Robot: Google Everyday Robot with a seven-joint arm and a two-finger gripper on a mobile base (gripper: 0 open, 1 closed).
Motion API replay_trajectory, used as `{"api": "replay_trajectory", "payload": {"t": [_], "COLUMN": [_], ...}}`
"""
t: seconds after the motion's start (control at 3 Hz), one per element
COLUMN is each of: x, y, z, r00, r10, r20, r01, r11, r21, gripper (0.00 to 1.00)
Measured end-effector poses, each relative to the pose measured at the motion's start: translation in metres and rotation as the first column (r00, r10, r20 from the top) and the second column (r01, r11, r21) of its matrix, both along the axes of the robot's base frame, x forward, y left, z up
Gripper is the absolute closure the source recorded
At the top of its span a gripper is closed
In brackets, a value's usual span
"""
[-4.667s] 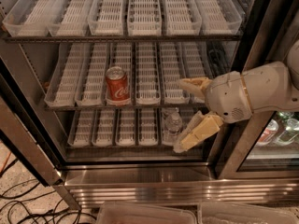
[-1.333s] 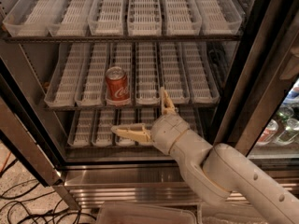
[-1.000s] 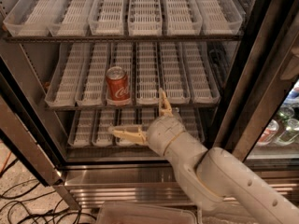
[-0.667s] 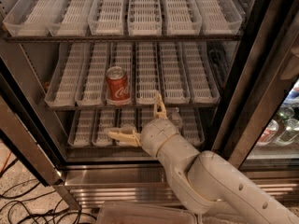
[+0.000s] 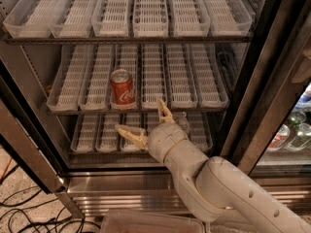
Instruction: Pick coke can from middle shelf of fridge
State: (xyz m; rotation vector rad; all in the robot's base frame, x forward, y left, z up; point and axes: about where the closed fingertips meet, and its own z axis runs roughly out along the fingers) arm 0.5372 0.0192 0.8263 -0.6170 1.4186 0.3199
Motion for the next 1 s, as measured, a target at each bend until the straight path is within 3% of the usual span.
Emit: {"api": "replay_trajectory", "payload": {"t": [0.33,1.0], "x": [0.0,0.0007], "y": [0.0,0.0021], "z": [0.0,0.0006], "r00": [1.0,1.0], "r10": [0.0,0.004], "r20": [0.0,0.003], "r01": [0.0,-0.004], "r11": [1.0,1.0], "r21": [0.0,-0.012], "gripper": [0.31,0.29]}}
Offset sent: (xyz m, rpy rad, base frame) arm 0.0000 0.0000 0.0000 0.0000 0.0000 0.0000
